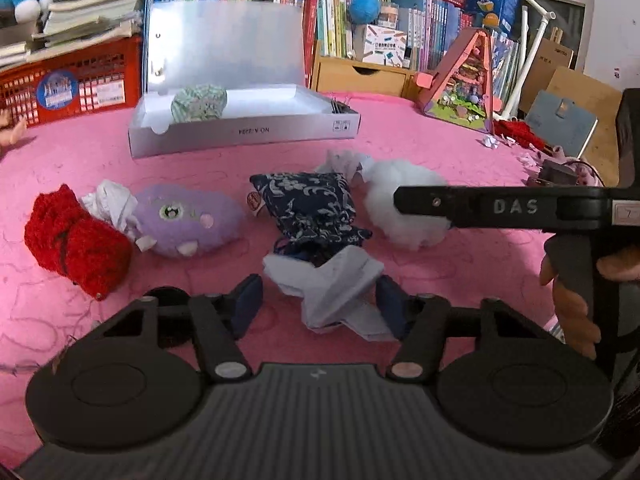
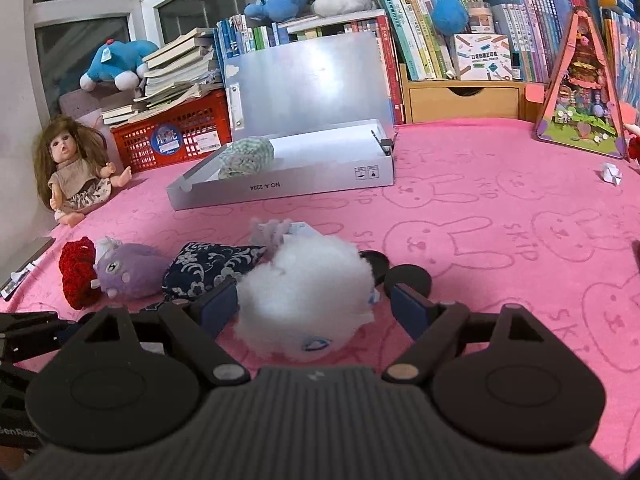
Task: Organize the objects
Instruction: 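Grasp the white fluffy plush with the right gripper while the left gripper grasps the white paper, then carry the white plush and white paper into the box with both grippers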
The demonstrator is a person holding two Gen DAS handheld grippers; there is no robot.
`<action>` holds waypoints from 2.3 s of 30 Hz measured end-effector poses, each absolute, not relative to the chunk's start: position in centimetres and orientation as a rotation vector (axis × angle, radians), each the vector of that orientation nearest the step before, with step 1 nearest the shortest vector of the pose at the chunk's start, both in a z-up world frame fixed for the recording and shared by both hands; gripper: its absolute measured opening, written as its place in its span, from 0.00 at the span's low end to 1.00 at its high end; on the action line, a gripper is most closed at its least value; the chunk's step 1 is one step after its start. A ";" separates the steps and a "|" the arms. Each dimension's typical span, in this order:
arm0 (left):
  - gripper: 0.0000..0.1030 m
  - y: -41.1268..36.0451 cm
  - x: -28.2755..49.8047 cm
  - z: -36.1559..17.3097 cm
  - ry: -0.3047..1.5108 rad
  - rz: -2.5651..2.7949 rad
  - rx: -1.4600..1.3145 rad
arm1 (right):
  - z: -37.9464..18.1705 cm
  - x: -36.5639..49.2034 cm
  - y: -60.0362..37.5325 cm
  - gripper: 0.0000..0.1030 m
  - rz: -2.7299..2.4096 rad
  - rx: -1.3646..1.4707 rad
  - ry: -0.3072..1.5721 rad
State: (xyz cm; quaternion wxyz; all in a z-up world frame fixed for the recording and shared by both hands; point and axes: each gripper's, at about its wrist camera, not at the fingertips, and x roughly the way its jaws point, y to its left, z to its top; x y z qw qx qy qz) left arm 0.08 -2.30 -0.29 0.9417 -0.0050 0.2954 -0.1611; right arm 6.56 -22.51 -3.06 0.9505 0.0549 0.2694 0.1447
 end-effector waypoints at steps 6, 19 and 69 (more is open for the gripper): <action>0.45 -2.5 -0.2 -0.3 0.585 -0.330 -0.023 | -4.2 6.6 -21.2 0.87 0.269 0.072 0.550; 0.39 -1.4 -0.8 1.3 0.551 -0.312 -0.053 | -3.7 5.8 -20.3 0.67 0.247 0.042 0.500; 0.39 5.9 18.3 11.5 0.538 -0.160 -0.158 | 5.7 20.5 -23.5 0.67 0.283 0.200 0.527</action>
